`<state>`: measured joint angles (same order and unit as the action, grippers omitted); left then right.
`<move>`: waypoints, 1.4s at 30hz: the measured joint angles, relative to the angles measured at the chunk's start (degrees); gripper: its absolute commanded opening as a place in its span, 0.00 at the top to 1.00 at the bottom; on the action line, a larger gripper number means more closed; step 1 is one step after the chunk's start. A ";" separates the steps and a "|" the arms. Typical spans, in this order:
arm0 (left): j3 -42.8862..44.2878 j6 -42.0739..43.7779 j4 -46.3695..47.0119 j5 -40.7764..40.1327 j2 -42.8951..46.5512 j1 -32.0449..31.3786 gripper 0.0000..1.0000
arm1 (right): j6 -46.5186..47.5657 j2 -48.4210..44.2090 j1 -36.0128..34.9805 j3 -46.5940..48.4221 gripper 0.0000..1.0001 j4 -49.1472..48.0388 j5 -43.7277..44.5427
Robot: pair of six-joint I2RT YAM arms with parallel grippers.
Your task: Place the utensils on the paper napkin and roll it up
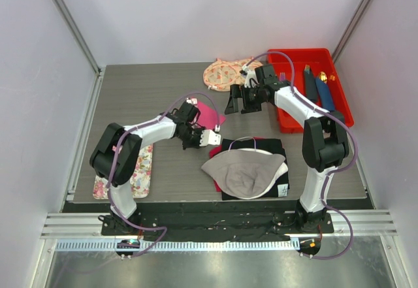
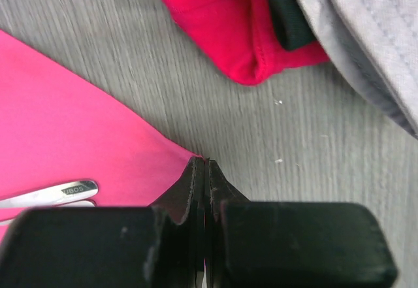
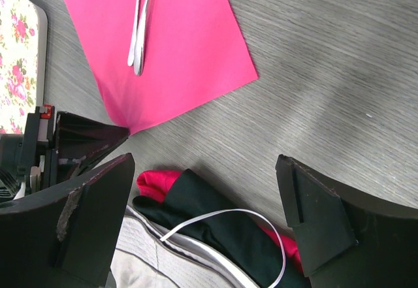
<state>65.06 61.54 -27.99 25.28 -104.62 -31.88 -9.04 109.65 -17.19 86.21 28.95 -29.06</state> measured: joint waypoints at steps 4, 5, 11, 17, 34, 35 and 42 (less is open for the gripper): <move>1.77 -1.40 -3.61 -0.24 0.15 0.04 1.00 | -0.02 0.00 0.00 0.00 0.02 0.02 -0.22; 2.58 -1.79 -4.55 -0.22 0.15 0.11 1.00 | -0.04 0.00 0.00 0.00 0.02 0.00 -0.37; 8.81 -4.20 -7.96 0.70 0.15 1.42 1.00 | -0.22 0.00 -0.02 0.00 0.05 0.00 -1.99; 12.28 -4.39 -9.09 1.31 0.00 3.50 1.00 | -0.63 0.02 -0.17 0.00 0.14 0.00 -3.61; 18.21 -4.59 -6.99 1.92 -6.62 8.33 1.00 | -7.61 4.79 -4.31 -0.02 0.62 -3.74 -8.94; 18.08 -4.66 -6.12 1.90 -6.67 8.41 1.00 | -8.72 5.38 -4.50 -0.09 0.63 -4.68 -9.64; 17.31 -5.09 -1.60 1.75 -7.13 8.85 1.00 | -16.63 9.46 -5.49 -0.94 0.69 -9.92 -12.94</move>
<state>82.37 56.45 -29.58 27.03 -111.74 -23.03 -25.67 119.11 -22.68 85.27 19.03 -42.00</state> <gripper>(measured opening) 0.013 0.330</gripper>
